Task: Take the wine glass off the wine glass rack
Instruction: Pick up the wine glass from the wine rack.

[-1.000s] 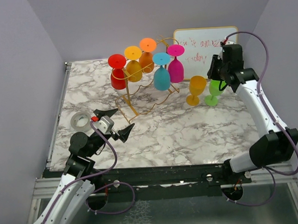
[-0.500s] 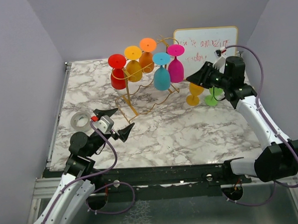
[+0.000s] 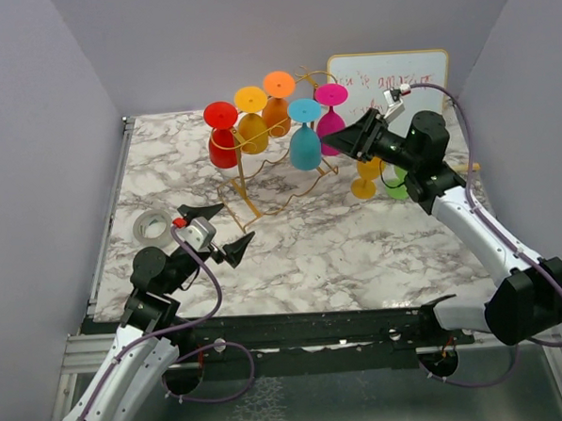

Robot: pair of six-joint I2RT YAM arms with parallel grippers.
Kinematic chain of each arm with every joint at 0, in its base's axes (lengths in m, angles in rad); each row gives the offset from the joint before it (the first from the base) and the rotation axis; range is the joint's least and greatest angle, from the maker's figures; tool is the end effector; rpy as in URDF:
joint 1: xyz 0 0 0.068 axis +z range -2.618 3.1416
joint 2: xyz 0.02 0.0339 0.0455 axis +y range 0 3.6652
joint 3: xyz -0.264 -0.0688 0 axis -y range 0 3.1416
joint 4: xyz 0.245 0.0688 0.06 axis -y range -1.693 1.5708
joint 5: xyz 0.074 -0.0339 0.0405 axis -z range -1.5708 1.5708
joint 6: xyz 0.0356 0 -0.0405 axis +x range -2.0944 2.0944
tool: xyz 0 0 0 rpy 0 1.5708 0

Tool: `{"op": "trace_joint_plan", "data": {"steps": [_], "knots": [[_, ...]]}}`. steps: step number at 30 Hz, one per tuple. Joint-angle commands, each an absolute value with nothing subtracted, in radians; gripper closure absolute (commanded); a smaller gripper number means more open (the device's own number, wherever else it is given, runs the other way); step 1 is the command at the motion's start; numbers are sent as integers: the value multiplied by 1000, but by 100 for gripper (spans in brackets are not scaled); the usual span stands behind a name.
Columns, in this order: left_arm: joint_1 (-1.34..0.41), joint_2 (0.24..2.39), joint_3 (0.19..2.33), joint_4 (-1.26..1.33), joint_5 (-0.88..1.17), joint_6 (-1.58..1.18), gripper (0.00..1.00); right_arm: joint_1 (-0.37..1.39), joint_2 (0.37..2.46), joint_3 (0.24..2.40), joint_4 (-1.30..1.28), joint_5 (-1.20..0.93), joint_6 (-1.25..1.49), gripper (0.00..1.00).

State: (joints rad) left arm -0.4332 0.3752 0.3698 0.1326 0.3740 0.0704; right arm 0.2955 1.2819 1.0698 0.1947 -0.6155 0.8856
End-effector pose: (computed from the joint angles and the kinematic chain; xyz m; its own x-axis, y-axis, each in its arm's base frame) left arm 0.1089 -0.0647 0.2825 0.1655 -0.0044 -0.9862 0.7098 0.6948 0.1160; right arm 0.2810 0.1070 0.3718 -0.6223 0.4714 -0.6250 -0.4871 0.3918 0.7805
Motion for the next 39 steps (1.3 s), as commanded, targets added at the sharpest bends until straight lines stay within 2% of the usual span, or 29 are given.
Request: {"op": "trace_joint_plan", "data": {"steps": [1, 13, 23, 31, 39], "knots": [[-428, 387, 364, 162, 424, 54, 1, 339, 1304, 1106, 249, -492, 970, 48], [-428, 402, 355, 195, 455, 40, 1, 362, 1380, 1217, 137, -299, 967, 48], [-428, 406, 350, 223, 519, 37, 1, 362, 1467, 1279, 158, -319, 1010, 58], [-428, 407, 349, 221, 517, 38, 1, 363, 1484, 1296, 163, -322, 1003, 61], [-428, 407, 348, 221, 522, 38, 1, 362, 1487, 1299, 169, -330, 1008, 71]]}}
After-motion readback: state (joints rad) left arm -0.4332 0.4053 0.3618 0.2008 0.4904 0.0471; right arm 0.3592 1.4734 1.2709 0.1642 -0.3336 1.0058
